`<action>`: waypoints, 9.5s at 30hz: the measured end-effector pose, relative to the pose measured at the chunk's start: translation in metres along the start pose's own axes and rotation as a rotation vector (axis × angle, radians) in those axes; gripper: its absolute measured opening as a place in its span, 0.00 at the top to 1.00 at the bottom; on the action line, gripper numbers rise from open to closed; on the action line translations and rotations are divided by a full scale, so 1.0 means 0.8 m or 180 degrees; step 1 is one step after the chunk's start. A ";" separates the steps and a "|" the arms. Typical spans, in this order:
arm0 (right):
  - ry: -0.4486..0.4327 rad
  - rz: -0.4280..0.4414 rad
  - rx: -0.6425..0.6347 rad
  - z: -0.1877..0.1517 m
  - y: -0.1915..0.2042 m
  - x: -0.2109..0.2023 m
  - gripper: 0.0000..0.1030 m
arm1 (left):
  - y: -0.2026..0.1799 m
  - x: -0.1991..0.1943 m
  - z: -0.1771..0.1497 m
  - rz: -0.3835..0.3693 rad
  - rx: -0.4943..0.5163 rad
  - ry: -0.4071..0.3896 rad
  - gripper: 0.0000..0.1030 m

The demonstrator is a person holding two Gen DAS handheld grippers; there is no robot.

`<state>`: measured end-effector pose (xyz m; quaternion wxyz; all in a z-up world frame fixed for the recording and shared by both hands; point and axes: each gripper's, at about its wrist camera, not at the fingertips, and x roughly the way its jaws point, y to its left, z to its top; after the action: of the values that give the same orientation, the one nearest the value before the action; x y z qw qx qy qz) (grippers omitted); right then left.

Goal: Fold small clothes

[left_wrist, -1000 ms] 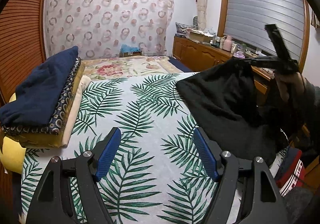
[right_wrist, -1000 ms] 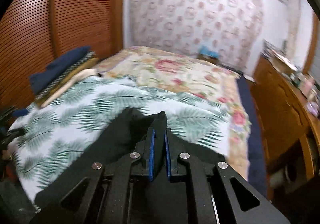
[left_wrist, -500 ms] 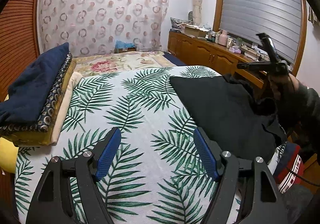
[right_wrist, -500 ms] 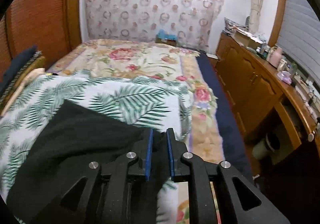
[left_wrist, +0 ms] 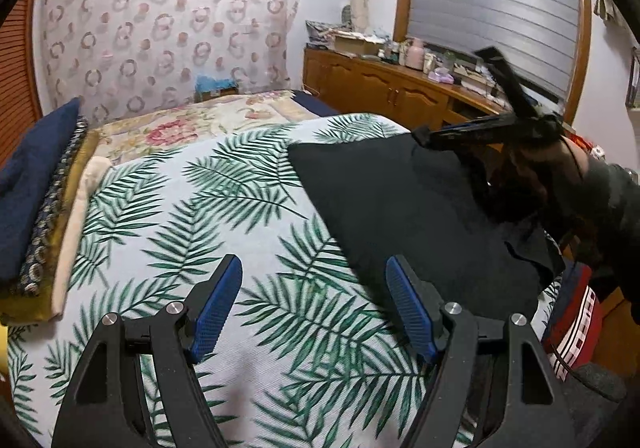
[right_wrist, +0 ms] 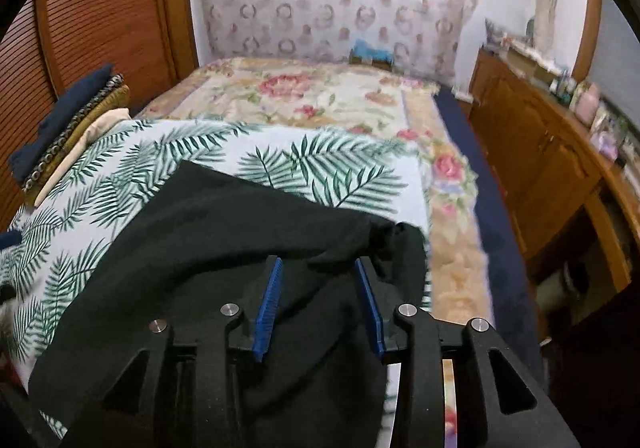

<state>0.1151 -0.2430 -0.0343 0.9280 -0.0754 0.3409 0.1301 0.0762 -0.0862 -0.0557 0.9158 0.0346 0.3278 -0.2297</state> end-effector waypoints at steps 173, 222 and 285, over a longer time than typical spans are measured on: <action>0.0319 0.0144 -0.0780 -0.210 -0.002 -0.131 0.50 | -0.072 0.055 0.063 -0.0692 0.0015 0.0350 0.96; -0.0225 0.0566 -0.0327 0.044 -0.105 -0.012 0.77 | 0.034 0.129 0.140 -0.0451 -0.0210 0.0468 0.60; -0.0043 0.0121 0.0581 0.049 -0.178 -0.050 0.41 | 0.047 0.250 0.155 -0.0186 -0.0155 0.0805 0.27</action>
<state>0.1517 -0.3778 0.0286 0.9306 0.0168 0.3465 0.1165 0.3012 -0.1588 -0.0853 0.8606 0.0314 0.4469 -0.2420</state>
